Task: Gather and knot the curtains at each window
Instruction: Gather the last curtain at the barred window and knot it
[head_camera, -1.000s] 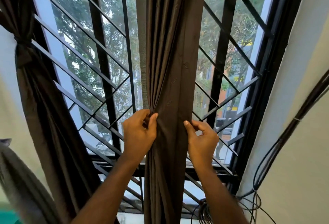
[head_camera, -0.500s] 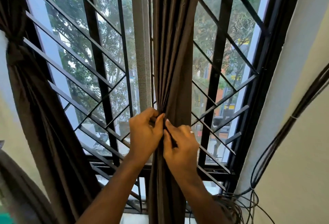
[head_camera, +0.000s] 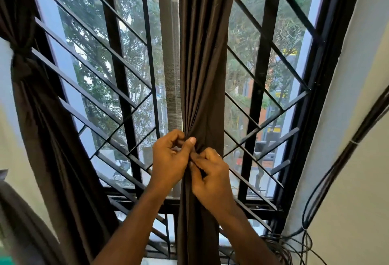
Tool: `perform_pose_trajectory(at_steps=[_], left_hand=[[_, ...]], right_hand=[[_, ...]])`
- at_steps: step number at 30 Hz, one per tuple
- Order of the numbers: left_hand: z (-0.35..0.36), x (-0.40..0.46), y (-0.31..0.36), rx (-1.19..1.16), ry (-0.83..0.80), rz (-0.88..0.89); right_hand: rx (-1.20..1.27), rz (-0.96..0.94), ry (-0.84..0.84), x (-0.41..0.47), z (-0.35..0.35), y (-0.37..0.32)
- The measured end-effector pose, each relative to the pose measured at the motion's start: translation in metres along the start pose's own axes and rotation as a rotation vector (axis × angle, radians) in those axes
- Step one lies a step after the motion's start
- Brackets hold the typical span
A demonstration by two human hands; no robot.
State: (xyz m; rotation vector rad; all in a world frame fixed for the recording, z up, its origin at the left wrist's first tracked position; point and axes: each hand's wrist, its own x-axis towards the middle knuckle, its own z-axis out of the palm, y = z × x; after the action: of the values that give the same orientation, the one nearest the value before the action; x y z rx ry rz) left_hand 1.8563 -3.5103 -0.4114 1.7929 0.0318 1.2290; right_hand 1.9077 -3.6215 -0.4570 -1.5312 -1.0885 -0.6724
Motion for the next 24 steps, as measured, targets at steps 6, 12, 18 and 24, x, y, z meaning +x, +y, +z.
perform_pose_trajectory(at_steps=[6, 12, 18, 24], left_hand=[[-0.009, 0.004, -0.009, -0.030, -0.047, -0.018], [-0.009, 0.008, -0.005, 0.058, 0.012, 0.026], [-0.005, 0.004, -0.008, 0.412, 0.149, 0.171], [-0.006, -0.003, -0.007, 0.435, 0.138, 0.241]], right_hand=[[0.115, 0.421, 0.282, 0.021, -0.024, 0.023], [0.082, 0.535, 0.346, 0.032, -0.024, 0.033], [-0.163, 0.044, 0.265, -0.004, -0.010, -0.005], [-0.230, 0.015, 0.201, -0.006, 0.004, -0.011]])
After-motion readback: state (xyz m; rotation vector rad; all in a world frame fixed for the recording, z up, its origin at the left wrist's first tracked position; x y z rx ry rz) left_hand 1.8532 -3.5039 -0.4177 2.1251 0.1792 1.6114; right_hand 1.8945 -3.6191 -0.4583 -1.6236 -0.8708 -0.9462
